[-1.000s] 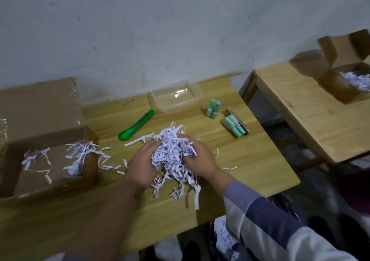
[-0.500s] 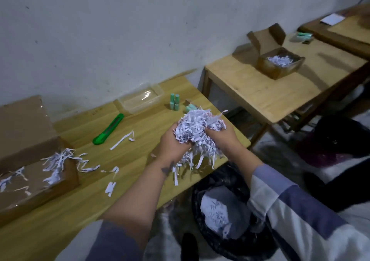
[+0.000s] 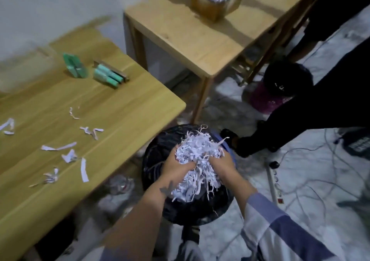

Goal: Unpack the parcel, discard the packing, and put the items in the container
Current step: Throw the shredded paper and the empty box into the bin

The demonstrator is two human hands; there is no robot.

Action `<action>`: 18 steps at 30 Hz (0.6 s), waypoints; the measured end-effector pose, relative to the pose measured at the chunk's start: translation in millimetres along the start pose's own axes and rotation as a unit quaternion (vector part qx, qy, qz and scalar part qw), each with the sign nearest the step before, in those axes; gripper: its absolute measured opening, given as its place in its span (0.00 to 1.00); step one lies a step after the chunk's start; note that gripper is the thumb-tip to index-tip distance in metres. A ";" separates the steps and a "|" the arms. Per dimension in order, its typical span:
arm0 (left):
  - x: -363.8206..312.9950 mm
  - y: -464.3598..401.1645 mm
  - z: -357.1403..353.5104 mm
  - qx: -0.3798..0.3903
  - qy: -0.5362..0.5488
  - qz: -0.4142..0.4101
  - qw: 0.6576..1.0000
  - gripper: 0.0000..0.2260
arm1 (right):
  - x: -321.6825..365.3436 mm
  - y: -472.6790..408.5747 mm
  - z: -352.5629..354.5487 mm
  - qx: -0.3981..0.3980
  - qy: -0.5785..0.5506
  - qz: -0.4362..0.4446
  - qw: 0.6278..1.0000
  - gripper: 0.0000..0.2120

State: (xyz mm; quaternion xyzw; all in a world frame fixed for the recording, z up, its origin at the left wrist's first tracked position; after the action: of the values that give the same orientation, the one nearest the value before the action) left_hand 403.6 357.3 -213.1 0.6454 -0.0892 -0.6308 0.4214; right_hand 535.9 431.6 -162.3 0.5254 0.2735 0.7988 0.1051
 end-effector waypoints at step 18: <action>134.2 -93.1 -37.4 -0.016 -0.105 0.134 0.985 0.31 | -172.6 -120.6 -44.0 0.137 0.153 -0.138 0.969 0.25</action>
State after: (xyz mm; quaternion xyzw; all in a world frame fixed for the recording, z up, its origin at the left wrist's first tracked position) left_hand 423.3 345.2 -379.1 0.5514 -0.2086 -0.6339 0.5006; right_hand 555.4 438.5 -376.4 0.3640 0.4630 0.8022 0.0981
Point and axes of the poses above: each hand's wrist, its own y-axis away from the middle knuckle, its own z-axis out of the back of the hand, x = y × z, the point moved 5 cm from there along -y, towards the middle knuckle, and after that the axes turned 6 degrees about -x, right-handed, at the moved point
